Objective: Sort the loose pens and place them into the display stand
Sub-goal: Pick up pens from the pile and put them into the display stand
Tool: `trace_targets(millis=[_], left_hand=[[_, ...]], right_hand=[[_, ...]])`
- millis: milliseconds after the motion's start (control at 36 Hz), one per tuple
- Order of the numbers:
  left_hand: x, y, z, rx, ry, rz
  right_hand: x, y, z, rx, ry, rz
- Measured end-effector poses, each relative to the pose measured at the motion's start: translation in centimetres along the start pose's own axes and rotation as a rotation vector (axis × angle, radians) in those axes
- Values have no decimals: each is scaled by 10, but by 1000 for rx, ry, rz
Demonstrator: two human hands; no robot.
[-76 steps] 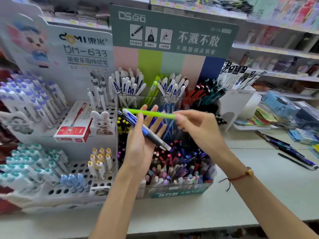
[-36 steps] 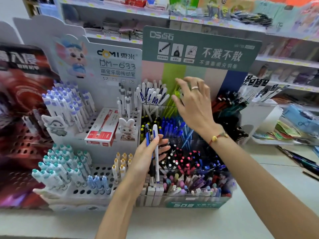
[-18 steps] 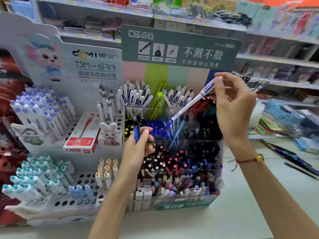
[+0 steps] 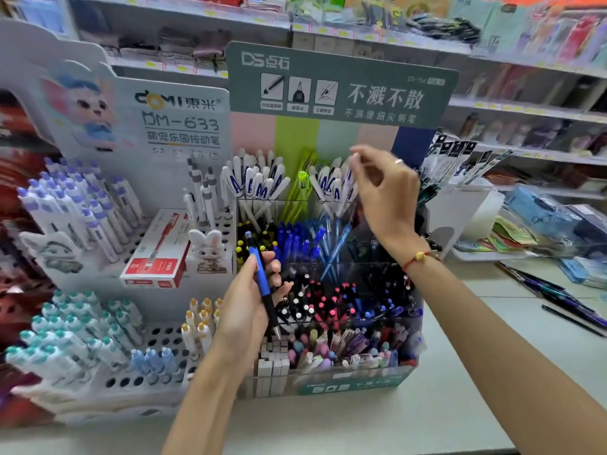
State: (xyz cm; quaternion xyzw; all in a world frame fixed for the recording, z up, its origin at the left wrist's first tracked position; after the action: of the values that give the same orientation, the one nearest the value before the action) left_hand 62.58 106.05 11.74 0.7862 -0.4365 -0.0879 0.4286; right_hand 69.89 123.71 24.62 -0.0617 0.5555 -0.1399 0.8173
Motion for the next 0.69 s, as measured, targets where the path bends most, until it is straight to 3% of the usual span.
trace_targets(millis=[111,167,333,500,611,694], left_hand=[[3,4,7,-35,61,-56],[4,6,9,-94,74,-78],[7,12,4,-235,65,-110],[10,15,1,-435,78,-173],[14,14,-13,-569,57,-264],[13,8,-23,-655,37,-329]], right_hand=[[-19,-2,36,-159,371,-95],[-24,-2,43,-164,440,-93],[-17,1,8,10,92,0],[-9,20,-27,114,-406,-125],[3,22,-25,176,-483,-50],[15,19,-7,126,-369,-19]])
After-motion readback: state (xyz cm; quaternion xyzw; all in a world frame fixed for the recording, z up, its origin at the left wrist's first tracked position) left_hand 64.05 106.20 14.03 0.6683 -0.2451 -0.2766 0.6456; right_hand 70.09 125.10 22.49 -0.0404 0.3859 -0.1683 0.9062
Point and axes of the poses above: each hand's wrist, its own x-axis away from the middle knuckle, its own z-axis out of the back of the hand, y = z × x, the point moved 6 cm from there along -x, towards the middle knuckle, and after that the axes turned 8 degrees about z, right-handed, at the moved point
